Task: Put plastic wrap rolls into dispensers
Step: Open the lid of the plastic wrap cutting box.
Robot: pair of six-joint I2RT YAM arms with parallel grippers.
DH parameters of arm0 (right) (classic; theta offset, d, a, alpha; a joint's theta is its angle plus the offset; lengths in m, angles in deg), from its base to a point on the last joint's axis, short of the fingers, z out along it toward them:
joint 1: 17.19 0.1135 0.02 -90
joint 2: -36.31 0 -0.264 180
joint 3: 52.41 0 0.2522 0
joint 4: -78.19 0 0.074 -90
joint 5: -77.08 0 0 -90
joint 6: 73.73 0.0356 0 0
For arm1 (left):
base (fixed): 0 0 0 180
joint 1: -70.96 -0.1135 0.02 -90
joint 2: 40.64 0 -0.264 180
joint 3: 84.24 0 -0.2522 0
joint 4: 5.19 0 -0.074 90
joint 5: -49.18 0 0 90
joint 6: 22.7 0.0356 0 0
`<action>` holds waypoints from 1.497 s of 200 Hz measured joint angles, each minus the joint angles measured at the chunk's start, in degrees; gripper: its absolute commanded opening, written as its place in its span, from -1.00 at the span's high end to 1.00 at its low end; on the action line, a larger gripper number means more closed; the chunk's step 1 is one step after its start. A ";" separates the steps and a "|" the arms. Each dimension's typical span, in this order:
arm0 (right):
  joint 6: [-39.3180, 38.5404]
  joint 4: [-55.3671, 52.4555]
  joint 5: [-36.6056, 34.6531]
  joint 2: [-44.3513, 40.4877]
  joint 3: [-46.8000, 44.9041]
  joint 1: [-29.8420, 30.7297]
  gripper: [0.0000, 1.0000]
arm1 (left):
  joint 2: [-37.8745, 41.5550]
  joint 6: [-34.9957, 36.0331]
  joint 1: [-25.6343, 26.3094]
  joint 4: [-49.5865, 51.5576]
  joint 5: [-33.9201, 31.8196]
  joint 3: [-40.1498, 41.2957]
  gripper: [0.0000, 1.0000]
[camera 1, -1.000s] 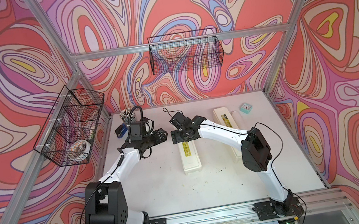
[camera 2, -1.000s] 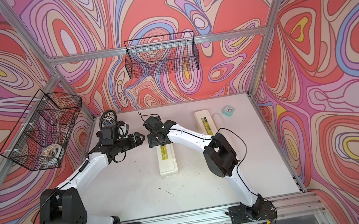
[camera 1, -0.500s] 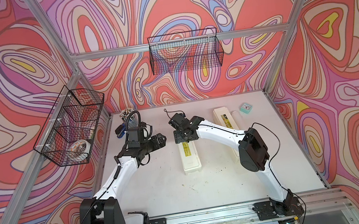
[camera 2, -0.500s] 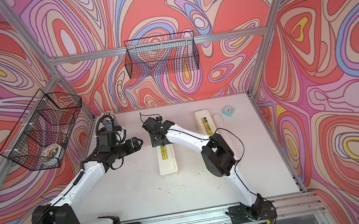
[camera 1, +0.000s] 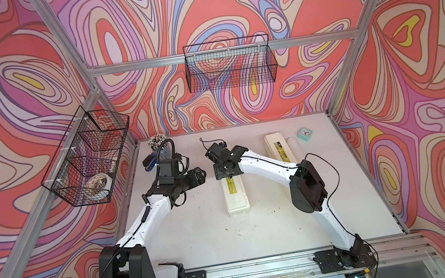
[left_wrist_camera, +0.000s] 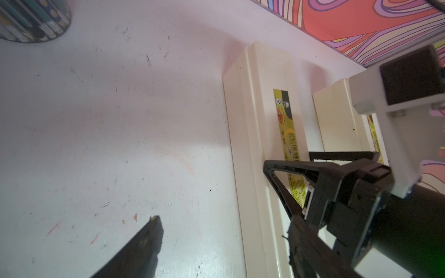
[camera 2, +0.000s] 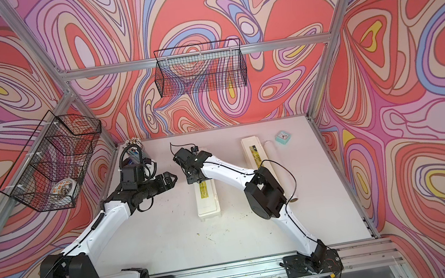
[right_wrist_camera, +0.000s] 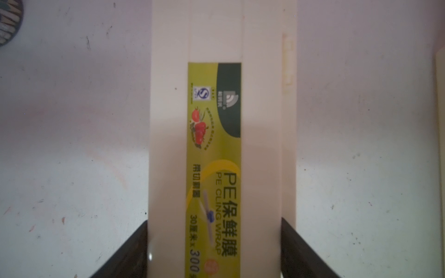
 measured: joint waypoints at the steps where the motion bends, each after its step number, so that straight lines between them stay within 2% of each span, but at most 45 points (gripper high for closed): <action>1: 0.00 0.04 0.04 -0.07 -0.04 0.00 -0.33 | 0.00 0.02 0.00 0.00 0.04 0.00 -0.43; 16: -0.02 2.34 0.92 -1.66 -2.60 -0.15 -0.26 | -0.35 0.02 0.00 -0.13 1.03 0.00 -0.18; 25: -0.11 4.35 2.03 -3.02 -4.87 -0.39 -0.18 | -0.96 0.00 0.11 -0.33 1.79 0.00 0.04; 53: -0.57 10.05 6.38 -7.39 -11.76 -0.92 -0.16 | -6.25 0.33 1.40 -0.74 3.54 -0.98 0.45; 81: -1.11 13.11 9.75 -9.73 -15.56 -1.27 -0.17 | -12.83 0.72 4.28 -0.68 3.89 -5.07 0.67; 123: -1.31 16.68 13.92 -11.74 -18.97 -2.62 -0.18 | -18.64 0.87 8.13 -1.20 2.97 -12.37 0.71; 180: -1.77 17.92 19.41 -12.55 -20.13 -4.79 -0.18 | -23.63 0.39 8.48 -1.22 2.12 -14.99 0.72; 196: -1.95 18.25 21.09 -12.81 -20.44 -5.40 -0.29 | -23.69 -0.17 8.66 -1.49 2.08 -14.99 0.72; 248: -6.05 17.81 24.61 -13.18 -20.50 -6.93 -0.96 | -24.63 -1.92 9.57 -1.90 2.29 -17.81 0.71; 284: -9.14 17.46 25.55 -16.41 -21.81 -8.81 -0.97 | -25.62 -2.12 11.06 -3.17 2.82 -22.64 0.70; 299: -10.32 17.18 25.57 -18.93 -22.67 -9.92 -0.96 | -25.99 -2.03 12.00 -3.08 2.78 -24.35 0.63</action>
